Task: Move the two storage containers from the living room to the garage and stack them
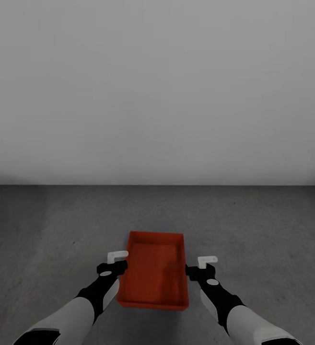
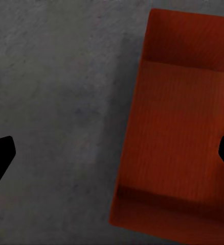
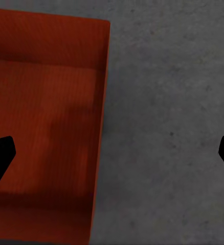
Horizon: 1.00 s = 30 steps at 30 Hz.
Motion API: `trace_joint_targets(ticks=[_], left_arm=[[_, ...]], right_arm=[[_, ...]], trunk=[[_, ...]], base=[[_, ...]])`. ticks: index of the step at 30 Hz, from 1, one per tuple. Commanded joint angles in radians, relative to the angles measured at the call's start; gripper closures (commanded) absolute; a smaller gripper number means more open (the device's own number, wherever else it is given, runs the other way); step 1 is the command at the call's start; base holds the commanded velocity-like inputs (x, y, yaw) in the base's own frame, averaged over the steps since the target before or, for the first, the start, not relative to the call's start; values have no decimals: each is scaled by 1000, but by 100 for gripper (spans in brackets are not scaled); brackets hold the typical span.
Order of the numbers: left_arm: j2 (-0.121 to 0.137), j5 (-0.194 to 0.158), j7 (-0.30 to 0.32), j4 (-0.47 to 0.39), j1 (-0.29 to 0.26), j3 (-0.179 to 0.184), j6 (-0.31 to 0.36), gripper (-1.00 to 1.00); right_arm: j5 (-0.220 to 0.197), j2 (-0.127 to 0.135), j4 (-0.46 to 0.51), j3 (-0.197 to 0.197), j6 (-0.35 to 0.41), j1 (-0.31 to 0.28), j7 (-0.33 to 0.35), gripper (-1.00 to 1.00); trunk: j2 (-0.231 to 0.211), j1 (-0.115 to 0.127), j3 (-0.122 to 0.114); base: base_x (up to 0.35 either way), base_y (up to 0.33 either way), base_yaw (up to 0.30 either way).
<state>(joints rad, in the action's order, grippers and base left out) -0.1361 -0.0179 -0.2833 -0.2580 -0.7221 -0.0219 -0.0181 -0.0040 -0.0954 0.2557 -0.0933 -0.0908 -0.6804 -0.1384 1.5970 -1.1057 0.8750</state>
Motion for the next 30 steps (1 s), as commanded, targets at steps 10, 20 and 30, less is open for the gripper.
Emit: trace_joint_targets(ticks=[10,20,30], left_arm=[[1,-2,-2,0,0,-3,-2,-100],[1,-2,-2,2,0,-3,-2,-100],[1,-2,-2,2,0,-2,-2,-100]], right_arm=[[-1,0,-1,-7,2,-1,-7,-100],[-1,0,-1,-7,-1,-1,-7,-100],[-1,0,-1,-8,-3,-1,-7,-100]], trunk=[[-70,39,-31],[-119,65,-53],[-119,65,-53]], base=[[0,0,0],[0,0,0],[0,0,0]])
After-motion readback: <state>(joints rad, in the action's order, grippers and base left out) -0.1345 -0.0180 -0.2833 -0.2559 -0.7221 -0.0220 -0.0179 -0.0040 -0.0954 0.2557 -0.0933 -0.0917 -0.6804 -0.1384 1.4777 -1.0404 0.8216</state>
